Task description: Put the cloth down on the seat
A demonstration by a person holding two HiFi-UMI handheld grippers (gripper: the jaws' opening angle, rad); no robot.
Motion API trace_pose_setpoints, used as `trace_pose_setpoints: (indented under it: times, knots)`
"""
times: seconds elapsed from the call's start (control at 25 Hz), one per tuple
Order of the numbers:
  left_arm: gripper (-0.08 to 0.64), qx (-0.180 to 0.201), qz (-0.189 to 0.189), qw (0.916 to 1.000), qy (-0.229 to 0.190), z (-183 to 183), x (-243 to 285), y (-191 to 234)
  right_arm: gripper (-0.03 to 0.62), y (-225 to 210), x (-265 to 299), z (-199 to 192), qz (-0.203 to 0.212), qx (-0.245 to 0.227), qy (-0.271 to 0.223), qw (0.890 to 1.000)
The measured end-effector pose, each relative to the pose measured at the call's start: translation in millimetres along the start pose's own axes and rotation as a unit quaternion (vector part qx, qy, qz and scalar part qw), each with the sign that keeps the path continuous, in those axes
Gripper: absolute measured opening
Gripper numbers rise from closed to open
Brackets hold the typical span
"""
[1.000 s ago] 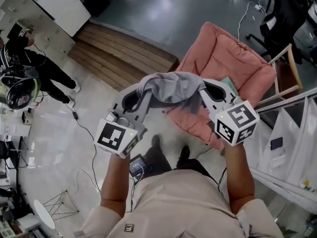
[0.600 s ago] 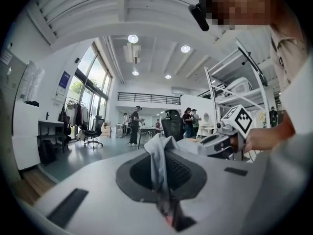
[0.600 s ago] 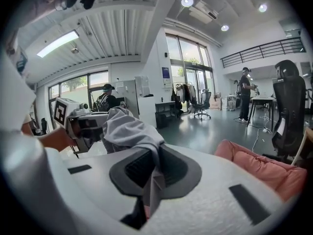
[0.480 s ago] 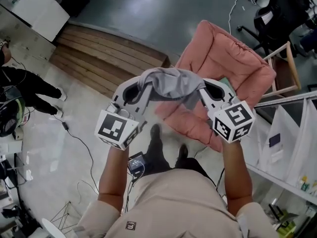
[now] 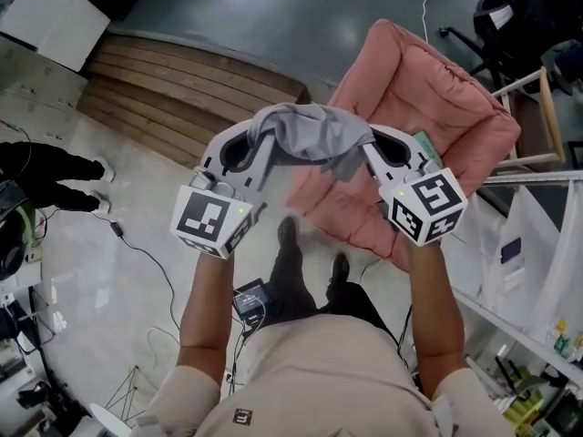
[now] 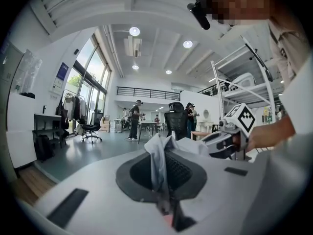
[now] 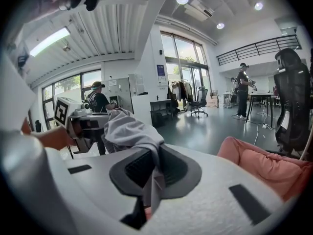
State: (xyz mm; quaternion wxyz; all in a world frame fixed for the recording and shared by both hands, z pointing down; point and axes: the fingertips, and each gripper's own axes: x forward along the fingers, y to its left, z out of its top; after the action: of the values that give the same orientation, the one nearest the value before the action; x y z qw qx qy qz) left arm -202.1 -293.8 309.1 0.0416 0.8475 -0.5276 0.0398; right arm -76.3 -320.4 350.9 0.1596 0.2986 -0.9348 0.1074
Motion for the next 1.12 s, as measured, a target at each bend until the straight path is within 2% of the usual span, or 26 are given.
trace_pose_setpoints:
  times: [0.6, 1.12]
  knots:
    - [0.017, -0.016, 0.006, 0.9988, 0.046, -73, 51, 61, 0.012, -35, 84, -47, -0.007, 0.014, 0.033, 0.999]
    - [0.017, -0.044, -0.03, 0.9946, 0.089, -149, 107, 59, 0.012, -88, 113, -117, -0.033, 0.042, 0.079, 0.995]
